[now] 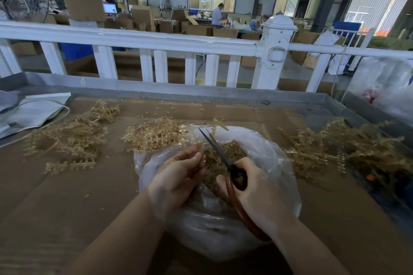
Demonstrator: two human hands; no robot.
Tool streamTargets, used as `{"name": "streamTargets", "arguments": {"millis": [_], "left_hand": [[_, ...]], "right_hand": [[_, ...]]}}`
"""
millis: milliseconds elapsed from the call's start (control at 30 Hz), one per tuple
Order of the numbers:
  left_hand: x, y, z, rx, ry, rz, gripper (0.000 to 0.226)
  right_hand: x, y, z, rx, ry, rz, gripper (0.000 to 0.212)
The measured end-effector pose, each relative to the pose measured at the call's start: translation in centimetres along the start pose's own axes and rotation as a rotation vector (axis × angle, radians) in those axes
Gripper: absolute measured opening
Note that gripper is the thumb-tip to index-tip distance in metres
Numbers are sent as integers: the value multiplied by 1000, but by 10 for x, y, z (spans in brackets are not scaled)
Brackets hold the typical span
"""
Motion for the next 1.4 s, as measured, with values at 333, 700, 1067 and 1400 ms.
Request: {"name": "streamTargets", "arguments": {"millis": [333,700,1067,1400], "left_hand": [[1,1,1,32,-8,16,22],[0,2,1,-47,56,77,14],[-2,-2,1,32,68,132,11],[1,-2,3,84,59,208,23]], "right_hand": [[7,-10,-4,119,7,59,28],[9,-7,-10,186,-2,95,32],[11,-6,-8,158,-15,89,29],[13,-6,-14,310,-20,143,33]]}}
Point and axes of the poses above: each hand's wrist, its own x-axis away from the middle knuckle, its own z-axis out of the back of the hand, y = z × x, the point moved 7 cm from there along -x, towards the middle knuckle, and after that the axes turned 8 degrees about -x, right-handed, at the moved point
